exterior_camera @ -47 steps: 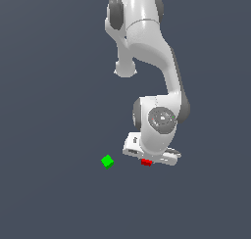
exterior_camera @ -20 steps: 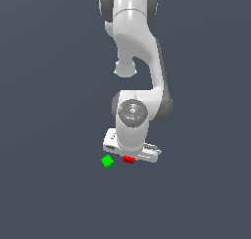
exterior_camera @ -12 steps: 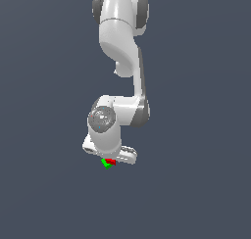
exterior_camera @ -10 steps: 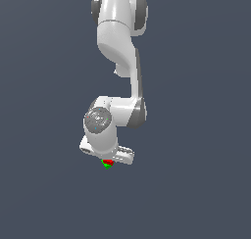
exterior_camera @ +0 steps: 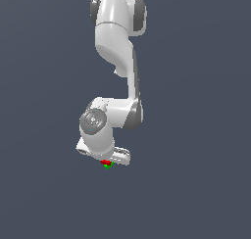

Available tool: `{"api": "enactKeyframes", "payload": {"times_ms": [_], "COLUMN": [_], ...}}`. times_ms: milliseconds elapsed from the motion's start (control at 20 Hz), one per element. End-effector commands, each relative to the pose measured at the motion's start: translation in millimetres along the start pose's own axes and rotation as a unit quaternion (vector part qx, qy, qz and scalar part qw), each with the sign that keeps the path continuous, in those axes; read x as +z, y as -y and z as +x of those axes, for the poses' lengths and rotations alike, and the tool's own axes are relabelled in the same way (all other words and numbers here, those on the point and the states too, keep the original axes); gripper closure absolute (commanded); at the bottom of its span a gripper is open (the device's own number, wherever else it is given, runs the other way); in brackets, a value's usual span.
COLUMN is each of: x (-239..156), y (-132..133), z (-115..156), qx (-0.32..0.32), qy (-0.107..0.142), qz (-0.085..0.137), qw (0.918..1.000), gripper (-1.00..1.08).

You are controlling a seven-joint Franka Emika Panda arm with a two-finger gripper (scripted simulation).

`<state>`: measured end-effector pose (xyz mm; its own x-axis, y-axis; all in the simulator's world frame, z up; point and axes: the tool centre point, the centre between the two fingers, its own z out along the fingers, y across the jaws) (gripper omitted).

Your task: Stack the red cube on top of the green cube.

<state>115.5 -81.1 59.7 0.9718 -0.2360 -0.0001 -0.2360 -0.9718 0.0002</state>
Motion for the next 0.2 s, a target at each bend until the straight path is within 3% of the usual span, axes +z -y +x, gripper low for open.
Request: {"api": "enactKeyframes", "payload": {"times_ms": [0,150], "x": [0.0,0.0], "y": [0.1,0.1], "z": [0.1,0.1], "qx": [0.000,0.000], "qy": [0.000,0.000], "qz": [0.000,0.000], "qw": [1.0000,1.0000], "gripper": [-0.92,-0.92]}}
